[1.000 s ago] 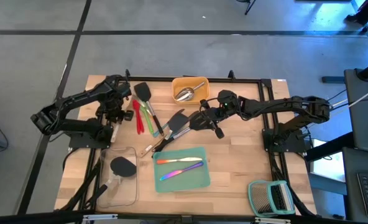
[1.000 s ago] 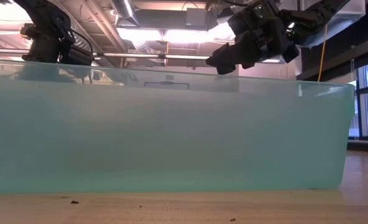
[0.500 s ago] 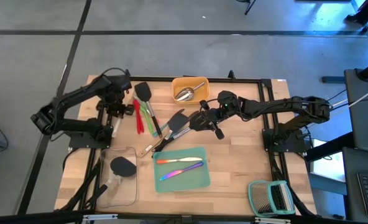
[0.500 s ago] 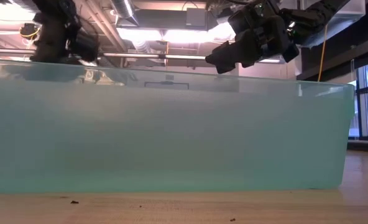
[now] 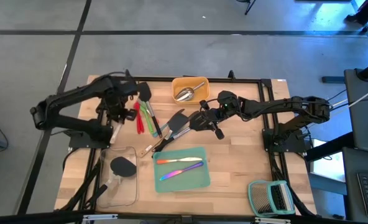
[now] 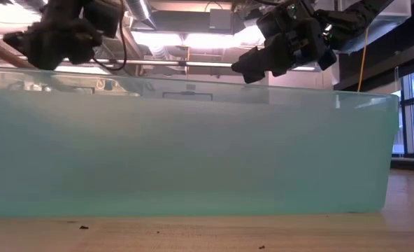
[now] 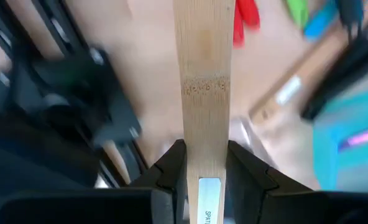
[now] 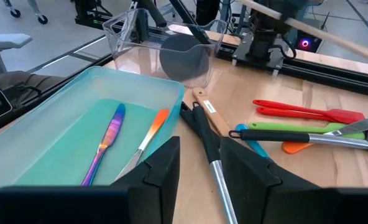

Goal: Pick & Place Kitchen Items
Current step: Put the left wooden spatula into the transparent bin

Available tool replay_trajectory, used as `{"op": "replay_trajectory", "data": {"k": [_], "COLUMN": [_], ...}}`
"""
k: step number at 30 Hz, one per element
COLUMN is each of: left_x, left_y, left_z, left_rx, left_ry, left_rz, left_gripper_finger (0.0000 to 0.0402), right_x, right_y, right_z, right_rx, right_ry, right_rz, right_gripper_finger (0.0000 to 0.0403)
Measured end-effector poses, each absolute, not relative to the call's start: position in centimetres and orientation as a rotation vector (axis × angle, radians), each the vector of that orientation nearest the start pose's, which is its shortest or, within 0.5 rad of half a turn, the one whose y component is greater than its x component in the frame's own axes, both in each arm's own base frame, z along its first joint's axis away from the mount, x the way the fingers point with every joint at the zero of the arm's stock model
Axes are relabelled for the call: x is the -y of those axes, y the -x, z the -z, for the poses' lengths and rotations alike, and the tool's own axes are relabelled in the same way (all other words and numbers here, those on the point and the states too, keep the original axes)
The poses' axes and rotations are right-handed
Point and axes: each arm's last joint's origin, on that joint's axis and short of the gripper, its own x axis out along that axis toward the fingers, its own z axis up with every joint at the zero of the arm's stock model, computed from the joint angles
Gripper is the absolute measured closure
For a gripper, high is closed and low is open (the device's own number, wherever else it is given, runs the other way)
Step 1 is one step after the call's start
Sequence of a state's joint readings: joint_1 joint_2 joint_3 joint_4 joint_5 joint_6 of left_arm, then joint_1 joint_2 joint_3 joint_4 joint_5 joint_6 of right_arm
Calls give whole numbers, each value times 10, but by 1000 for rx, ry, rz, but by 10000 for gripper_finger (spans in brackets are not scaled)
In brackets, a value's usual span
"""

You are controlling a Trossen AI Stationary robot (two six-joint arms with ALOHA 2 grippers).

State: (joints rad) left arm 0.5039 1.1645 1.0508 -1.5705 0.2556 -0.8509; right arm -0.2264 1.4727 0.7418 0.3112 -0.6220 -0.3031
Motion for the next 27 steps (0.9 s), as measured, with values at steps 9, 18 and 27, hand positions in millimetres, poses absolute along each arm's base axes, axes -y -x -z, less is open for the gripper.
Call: {"op": "replay_trajectory", "data": {"k": [9,18,27], "left_x": [-12,39,116], "left_y": [-154,-154,-151], "left_z": [-287,-329,-345], "left_rx": [-1599,-1545,-1597], "left_ry": [1379,1404,1558], "left_rz": [-805,-830,-784], "left_gripper_finger": [324,324,324], "right_x": [51,51,51], "right_y": [-296,-296,-295], "right_z": [-210,-209,-208], "right_rx": [-323,-335,-349], "right_ry": [121,115,104], "right_rz": [-443,-445,-446], "right_gripper_finger": [283,283,283]}}
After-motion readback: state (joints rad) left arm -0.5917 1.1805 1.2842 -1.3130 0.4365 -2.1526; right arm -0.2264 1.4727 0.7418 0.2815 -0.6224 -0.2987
